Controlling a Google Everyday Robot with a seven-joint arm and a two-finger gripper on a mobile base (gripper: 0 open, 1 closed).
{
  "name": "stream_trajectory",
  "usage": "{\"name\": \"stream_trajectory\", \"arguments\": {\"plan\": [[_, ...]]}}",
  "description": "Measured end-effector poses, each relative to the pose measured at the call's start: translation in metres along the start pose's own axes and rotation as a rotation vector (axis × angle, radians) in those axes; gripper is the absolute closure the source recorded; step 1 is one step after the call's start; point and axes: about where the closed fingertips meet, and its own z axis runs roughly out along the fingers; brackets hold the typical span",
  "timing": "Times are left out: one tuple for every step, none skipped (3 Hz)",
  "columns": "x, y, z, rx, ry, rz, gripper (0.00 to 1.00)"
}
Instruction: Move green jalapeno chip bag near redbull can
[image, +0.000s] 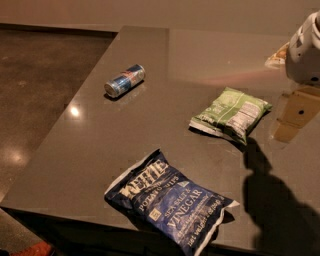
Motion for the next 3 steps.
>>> {"name": "stream_trajectory", "arguments": {"plan": [[0.0, 0.0, 0.0, 0.0, 0.0, 0.0, 0.0], [-0.001, -0.004, 0.007, -0.009, -0.001, -0.029, 0.0], [0.001, -0.016, 0.024, -0.021, -0.003, -0.087, 0.0]]}}
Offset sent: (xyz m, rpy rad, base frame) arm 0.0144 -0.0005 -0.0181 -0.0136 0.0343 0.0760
